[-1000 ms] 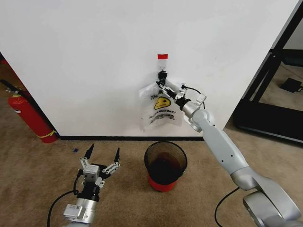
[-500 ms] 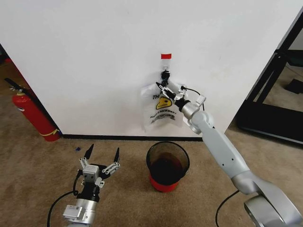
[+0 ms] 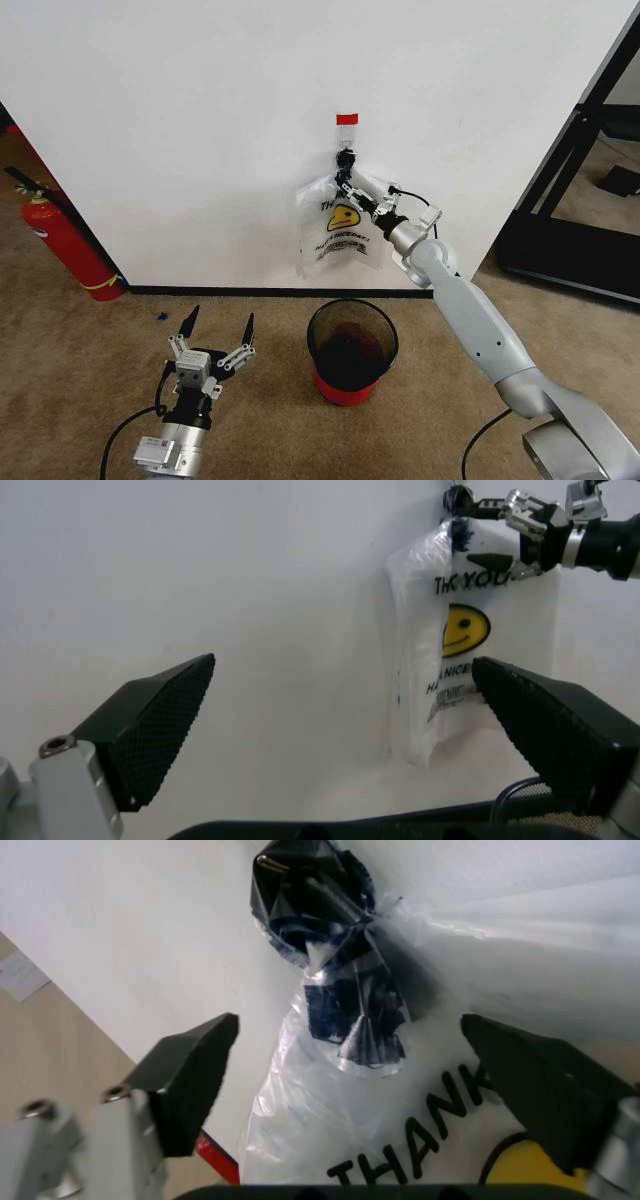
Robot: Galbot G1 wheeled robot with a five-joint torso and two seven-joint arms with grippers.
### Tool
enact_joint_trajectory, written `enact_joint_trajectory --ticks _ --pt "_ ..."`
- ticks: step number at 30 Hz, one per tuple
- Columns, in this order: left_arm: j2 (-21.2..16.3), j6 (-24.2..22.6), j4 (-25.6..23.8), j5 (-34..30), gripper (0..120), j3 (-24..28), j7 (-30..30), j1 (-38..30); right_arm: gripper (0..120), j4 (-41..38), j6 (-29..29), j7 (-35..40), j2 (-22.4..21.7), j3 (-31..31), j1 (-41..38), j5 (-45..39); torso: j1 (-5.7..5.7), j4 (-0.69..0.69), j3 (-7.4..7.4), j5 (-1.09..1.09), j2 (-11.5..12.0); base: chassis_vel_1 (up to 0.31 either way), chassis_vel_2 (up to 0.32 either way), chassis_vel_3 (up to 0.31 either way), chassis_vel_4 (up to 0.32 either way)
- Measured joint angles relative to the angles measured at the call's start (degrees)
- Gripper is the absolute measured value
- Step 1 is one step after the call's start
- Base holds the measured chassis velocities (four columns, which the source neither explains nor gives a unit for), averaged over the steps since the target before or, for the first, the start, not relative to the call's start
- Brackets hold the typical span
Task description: Pick up the garbage bag from the wall and place it over the trash bin.
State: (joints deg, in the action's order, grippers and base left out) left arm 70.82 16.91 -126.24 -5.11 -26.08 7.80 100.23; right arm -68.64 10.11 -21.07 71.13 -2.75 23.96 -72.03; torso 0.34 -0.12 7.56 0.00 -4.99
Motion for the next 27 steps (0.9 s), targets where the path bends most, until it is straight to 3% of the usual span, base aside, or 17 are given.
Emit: enact_joint_trajectory --ticks 20,24,27 --pt "0.33 0.35 0.28 1.09 100 0.54 0.08 0.22 9 0.74 -0.27 -0.30 0.63 0.36 -0.52 -0.16 0.00 -0.01 0.00 0.00 0.00 0.000 0.000 0.000 0.000" --pt "0.32 0.44 0.40 1.23 100 0.68 0.08 0.24 0 0.68 -0.32 -0.28 0.47 0.15 -0.17 -0.17 0.00 0.00 0.00 0.00 0.00 0.000 0.000 0.000 0.000" --pt "0.32 0.60 0.47 1.23 100 0.66 0.11 0.34 0 -0.29 -0.32 -0.13 -0.08 0.14 0.66 -0.17 0.00 -0.01 0.00 0.00 0.00 0.000 0.000 0.000 0.000"
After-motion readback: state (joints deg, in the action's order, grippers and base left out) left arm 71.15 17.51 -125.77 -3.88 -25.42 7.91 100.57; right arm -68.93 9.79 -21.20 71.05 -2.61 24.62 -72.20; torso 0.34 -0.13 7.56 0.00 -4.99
